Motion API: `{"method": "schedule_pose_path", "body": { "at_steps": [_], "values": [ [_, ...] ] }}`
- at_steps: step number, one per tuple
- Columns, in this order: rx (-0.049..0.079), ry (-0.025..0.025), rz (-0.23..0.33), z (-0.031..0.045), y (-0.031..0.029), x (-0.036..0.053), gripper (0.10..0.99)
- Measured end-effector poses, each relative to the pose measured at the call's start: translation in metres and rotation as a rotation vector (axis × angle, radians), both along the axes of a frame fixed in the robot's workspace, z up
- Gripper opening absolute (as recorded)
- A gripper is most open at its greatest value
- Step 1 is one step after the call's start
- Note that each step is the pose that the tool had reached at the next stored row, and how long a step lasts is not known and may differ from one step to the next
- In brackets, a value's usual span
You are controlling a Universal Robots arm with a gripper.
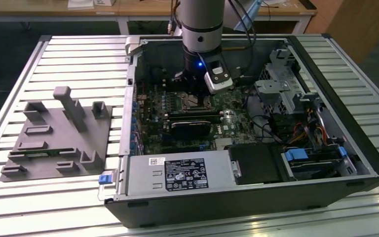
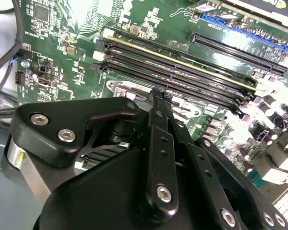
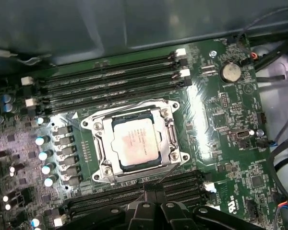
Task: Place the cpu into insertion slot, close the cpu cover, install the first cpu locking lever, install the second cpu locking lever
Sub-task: 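Install the second cpu locking lever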
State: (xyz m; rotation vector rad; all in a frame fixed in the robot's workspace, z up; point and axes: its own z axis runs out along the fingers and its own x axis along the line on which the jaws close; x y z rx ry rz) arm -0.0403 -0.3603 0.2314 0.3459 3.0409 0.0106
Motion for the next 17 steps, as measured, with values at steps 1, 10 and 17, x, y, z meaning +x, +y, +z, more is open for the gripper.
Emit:
{"method": "schedule_pose_path", "body": {
  "at_steps": [1,10,17],
  "values": [
    [0.0,-0.0001,0.004,-0.0002,-0.0003,-0.0009,0.106],
    [0.0,0.0,0.038,-0.0036,-0.002,-0.0146,0.106],
    [0.001,0.0,0.07,-0.007,-0.0045,-0.0223,0.106]
  ]
}}
